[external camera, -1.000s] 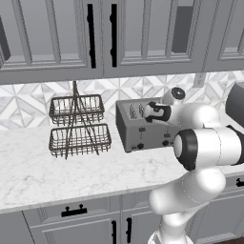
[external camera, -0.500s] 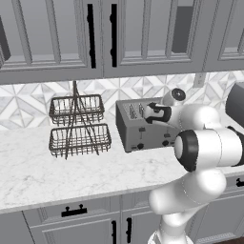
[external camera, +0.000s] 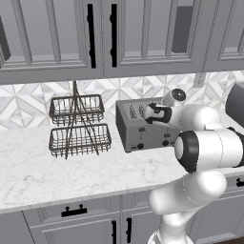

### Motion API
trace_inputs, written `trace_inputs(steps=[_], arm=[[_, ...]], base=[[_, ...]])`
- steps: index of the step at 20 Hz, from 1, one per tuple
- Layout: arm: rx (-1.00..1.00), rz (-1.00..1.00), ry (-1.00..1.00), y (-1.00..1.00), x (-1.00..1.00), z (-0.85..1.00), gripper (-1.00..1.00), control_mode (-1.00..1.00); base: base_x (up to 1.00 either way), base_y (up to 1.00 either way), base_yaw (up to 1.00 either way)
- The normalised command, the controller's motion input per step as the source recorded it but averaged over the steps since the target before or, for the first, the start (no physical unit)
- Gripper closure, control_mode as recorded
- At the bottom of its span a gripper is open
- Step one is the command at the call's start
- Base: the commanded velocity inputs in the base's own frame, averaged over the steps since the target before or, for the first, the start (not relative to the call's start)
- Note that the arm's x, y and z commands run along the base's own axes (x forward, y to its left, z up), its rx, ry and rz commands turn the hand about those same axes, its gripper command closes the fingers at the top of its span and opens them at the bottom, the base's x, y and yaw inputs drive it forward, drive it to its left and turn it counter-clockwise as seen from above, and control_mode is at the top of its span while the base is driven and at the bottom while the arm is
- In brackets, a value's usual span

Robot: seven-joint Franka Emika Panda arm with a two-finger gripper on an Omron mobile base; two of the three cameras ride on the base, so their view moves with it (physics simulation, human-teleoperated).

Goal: Start the toaster. Once the lever pops up, take the bread to the plate on the dining counter.

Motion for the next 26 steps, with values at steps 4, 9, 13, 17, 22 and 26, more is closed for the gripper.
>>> trace_inputs(steps=[4,9,13,17,22,26], arm=[[0.00,0.00,0.00,0.00,0.00,0.00,-1.00,-1.00],[0.00,0.00,0.00,0.00,0.00,0.00,-1.00,-1.00],[0.00,0.00,0.00,0.00,0.00,0.00,-1.00,-1.00],[0.00,0.00,0.00,0.00,0.00,0.00,-1.00,-1.00],[0.00,0.00,0.00,0.00,0.00,0.00,-1.00,-1.00],[0.00,0.00,0.00,0.00,0.00,0.00,-1.00,-1.00]], base=[[0.00,0.00,0.00],[0.00,0.00,0.00],[0.00,0.00,0.00],[0.00,0.00,0.00],[0.00,0.00,0.00],[0.00,0.00,0.00]])
